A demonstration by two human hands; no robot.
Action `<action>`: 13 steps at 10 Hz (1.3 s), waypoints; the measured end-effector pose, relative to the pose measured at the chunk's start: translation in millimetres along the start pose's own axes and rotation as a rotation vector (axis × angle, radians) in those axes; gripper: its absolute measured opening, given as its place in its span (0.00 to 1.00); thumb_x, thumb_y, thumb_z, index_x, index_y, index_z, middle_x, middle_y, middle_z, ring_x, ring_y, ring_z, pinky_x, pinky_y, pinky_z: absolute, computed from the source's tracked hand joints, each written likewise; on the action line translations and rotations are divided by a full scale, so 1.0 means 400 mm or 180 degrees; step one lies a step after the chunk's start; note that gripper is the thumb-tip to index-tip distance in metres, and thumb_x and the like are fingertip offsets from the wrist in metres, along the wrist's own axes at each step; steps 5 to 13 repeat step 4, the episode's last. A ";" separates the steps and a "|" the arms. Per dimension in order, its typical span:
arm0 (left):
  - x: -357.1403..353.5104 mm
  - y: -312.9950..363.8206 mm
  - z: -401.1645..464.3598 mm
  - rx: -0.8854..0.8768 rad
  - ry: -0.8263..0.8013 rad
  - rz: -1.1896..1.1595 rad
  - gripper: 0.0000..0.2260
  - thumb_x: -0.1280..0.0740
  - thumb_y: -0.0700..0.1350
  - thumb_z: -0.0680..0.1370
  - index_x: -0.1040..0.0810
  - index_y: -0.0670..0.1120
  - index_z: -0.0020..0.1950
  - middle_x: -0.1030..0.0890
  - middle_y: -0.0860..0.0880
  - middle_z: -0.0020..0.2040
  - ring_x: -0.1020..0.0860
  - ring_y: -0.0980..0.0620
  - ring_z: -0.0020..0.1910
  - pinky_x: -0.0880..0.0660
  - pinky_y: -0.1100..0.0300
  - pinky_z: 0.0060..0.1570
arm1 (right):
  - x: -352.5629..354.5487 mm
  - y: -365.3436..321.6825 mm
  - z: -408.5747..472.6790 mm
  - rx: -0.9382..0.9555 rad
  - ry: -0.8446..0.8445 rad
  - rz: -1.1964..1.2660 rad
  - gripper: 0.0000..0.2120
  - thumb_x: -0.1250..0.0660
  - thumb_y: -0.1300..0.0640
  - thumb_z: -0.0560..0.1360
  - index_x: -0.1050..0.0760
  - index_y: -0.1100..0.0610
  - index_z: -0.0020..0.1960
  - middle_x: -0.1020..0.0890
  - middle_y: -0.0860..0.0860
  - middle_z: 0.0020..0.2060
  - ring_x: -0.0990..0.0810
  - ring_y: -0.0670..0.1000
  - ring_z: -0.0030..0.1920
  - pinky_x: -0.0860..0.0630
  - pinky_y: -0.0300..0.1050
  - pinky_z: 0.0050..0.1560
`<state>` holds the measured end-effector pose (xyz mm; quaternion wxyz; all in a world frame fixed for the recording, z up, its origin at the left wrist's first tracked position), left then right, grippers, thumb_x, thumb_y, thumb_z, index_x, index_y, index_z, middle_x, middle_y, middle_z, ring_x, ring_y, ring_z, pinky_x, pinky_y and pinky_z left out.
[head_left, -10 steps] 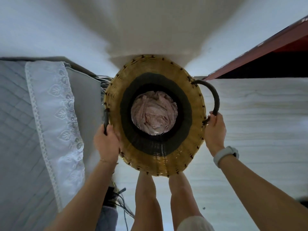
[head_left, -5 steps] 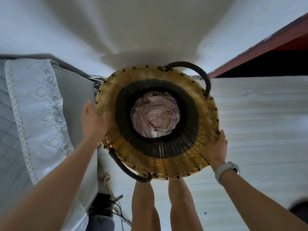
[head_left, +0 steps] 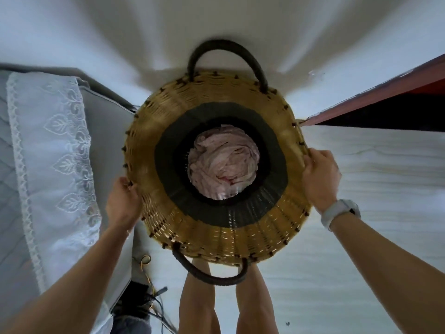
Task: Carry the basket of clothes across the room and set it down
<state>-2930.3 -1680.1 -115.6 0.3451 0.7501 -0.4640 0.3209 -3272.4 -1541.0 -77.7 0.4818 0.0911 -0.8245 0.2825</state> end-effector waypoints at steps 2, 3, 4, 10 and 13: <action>0.001 -0.006 0.039 0.0344 0.0134 -0.0025 0.16 0.43 0.42 0.78 0.31 0.36 0.62 0.24 0.31 0.58 0.27 0.31 0.58 0.32 0.45 0.55 | -0.064 -0.031 0.101 -0.0054 -0.0200 -0.0300 0.14 0.46 0.59 0.79 0.24 0.61 0.57 0.22 0.62 0.50 0.24 0.61 0.48 0.34 0.46 0.45; 0.018 -0.022 0.070 0.0210 -0.0047 0.0111 0.13 0.42 0.42 0.77 0.28 0.35 0.56 0.22 0.31 0.54 0.26 0.31 0.54 0.30 0.44 0.53 | -0.059 -0.029 0.117 -0.0273 -0.0519 -0.0127 0.14 0.46 0.62 0.78 0.26 0.64 0.58 0.21 0.64 0.50 0.26 0.60 0.45 0.33 0.46 0.44; 0.017 -0.027 0.062 0.0138 -0.0128 0.0209 0.14 0.43 0.43 0.77 0.27 0.35 0.56 0.22 0.31 0.54 0.25 0.31 0.54 0.30 0.45 0.52 | -0.037 -0.060 0.107 -0.0434 -0.0517 0.0342 0.20 0.44 0.61 0.77 0.34 0.63 0.68 0.27 0.62 0.64 0.26 0.61 0.61 0.28 0.53 0.60; 0.017 -0.027 0.062 0.0138 -0.0128 0.0209 0.14 0.43 0.43 0.77 0.27 0.35 0.56 0.22 0.31 0.54 0.25 0.31 0.54 0.30 0.45 0.52 | -0.037 -0.060 0.107 -0.0434 -0.0517 0.0342 0.20 0.44 0.61 0.77 0.34 0.63 0.68 0.27 0.62 0.64 0.26 0.61 0.61 0.28 0.53 0.60; 0.017 -0.027 0.062 0.0138 -0.0128 0.0209 0.14 0.43 0.43 0.77 0.27 0.35 0.56 0.22 0.31 0.54 0.25 0.31 0.54 0.30 0.45 0.52 | -0.037 -0.060 0.107 -0.0434 -0.0517 0.0342 0.20 0.44 0.61 0.77 0.34 0.63 0.68 0.27 0.62 0.64 0.26 0.61 0.61 0.28 0.53 0.60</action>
Point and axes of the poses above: each hand's wrist, its own z-axis towards the middle knuckle, its own x-axis out of the back of the hand, y = z × x, the point moved 3 cm from there along z, towards the middle knuckle
